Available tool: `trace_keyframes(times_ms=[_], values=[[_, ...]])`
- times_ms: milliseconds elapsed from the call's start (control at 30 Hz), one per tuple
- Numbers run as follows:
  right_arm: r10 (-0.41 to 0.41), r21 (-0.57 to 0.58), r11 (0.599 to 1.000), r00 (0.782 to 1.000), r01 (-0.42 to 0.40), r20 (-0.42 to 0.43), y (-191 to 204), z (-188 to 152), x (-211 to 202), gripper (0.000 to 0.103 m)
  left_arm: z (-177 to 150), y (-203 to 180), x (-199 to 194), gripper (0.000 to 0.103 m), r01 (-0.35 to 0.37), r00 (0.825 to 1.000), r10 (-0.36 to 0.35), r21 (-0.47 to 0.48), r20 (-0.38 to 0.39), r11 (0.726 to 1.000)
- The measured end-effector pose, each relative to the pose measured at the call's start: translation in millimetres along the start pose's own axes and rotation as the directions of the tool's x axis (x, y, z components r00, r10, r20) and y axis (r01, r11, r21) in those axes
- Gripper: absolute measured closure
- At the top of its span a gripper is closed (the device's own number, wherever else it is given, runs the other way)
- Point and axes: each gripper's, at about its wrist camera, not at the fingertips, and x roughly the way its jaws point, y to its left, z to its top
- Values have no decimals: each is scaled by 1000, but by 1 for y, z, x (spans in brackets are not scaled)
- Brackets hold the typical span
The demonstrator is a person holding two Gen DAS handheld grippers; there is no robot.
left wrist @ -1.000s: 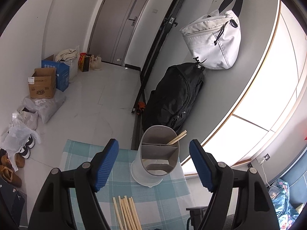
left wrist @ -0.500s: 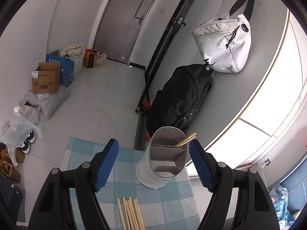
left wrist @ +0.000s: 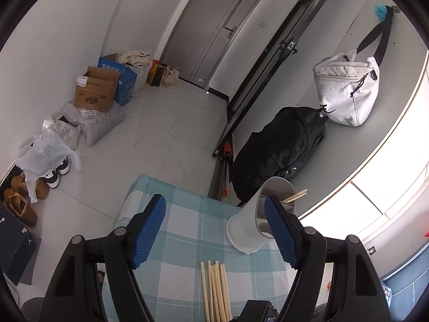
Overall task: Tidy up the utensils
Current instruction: 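Lower the right gripper to the remaining chopsticks and grasp a bundle, then grasp one chopstick with the left gripper while the right gripper lifts its bundle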
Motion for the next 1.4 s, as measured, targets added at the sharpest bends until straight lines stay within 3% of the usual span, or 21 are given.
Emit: trace_keyframes(times_ms=[100,167,267,533,700,800,867,967,1000,1133,1300,1400], values=[[-33,-43,999,999,32,-26,3,10,8,63,0,16,-2,31,-18,1000,18,-37,0,999],[-48,-49,998,998,46,-46,1,14,10,80,-1,25,-2,31,-31,1000,31,-61,0,998],[-80,-56,995,996,78,-42,0,15,14,95,-2,37,-2,31,-52,999,52,-88,-1,995],[-79,20,997,993,78,86,-15,11,-4,98,-17,55,5,31,-87,996,84,-92,-34,992],[-66,131,991,966,34,252,-38,14,-46,98,-28,48,8,31,-97,994,95,-36,-56,995],[-84,184,983,926,16,367,-52,11,-76,98,-35,37,12,31,-119,991,121,29,-59,992],[-110,225,974,887,7,448,-59,4,-98,98,-41,32,16,31,-132,987,137,63,-79,989],[-152,294,955,794,-35,589,-69,-8,-127,98,-49,29,27,31,-155,977,167,95,-132,983],[-168,314,947,739,-63,653,-74,-17,-141,98,-51,29,32,31,-150,975,163,96,-154,984],[-250,368,927,607,-75,754,-82,-37,-166,98,-65,24,55,31,-162,948,189,124,-255,979],[-329,423,903,521,-69,787,-94,-55,-181,98,-78,11,86,31,-185,907,236,174,-349,967],[-352,445,892,494,-82,795,-106,-64,-193,98,-86,2,106,31,-211,877,294,244,-380,947]])
